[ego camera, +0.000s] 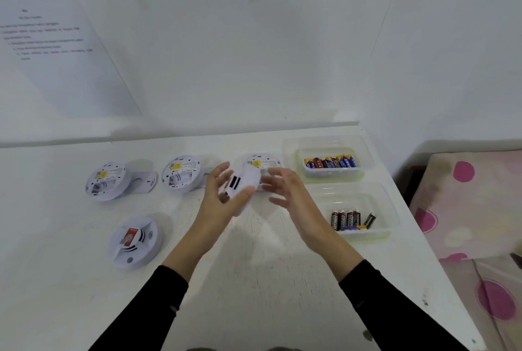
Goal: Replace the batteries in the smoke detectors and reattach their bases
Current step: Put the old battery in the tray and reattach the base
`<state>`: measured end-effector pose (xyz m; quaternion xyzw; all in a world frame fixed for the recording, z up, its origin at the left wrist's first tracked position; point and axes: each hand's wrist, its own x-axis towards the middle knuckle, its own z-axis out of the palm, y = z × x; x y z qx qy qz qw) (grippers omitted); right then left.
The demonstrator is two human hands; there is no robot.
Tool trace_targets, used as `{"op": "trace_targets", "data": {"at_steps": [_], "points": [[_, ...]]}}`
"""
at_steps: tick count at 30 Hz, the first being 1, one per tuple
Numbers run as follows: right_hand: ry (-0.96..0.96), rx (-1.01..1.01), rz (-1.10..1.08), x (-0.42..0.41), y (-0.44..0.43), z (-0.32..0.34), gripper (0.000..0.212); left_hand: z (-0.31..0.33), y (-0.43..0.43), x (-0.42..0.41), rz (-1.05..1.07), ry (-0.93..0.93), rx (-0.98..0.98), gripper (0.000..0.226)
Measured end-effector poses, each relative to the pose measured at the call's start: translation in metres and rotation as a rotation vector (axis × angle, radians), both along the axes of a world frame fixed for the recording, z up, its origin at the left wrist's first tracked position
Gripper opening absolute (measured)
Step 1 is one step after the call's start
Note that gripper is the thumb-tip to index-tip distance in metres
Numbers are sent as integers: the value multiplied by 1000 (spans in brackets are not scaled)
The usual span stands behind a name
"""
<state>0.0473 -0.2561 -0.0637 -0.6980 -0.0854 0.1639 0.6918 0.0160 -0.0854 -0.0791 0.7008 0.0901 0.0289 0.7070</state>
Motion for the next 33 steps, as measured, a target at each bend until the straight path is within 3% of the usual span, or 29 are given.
{"op": "trace_targets", "data": {"at_steps": [2, 5, 8, 12, 17, 22, 28, 33], "points": [[88, 27, -12, -7, 1, -17, 47, -13, 10, -9, -11, -53, 312, 102], [160, -32, -8, -16, 0, -33, 43, -46, 16, -20, -1, -97, 569, 107], [169, -125, 22, -21, 1, -41, 43, -64, 7, -28, 55, -48, 503, 95], [174, -162, 29, -23, 2, -48, 46, -63, -5, -35, 103, 26, 506, 115], [203, -166, 37, -23, 2, -48, 48, -72, -9, -38, 142, 57, 519, 116], [225, -162, 62, -23, 3, -47, 48, -57, -8, -42, 105, -292, 665, 89], [237, -140, 65, -24, 5, -45, 48, -93, 12, -42, 62, -93, 650, 89], [233, -151, 58, -25, 6, -47, 44, -93, 11, -38, 55, -101, 688, 85]]}}
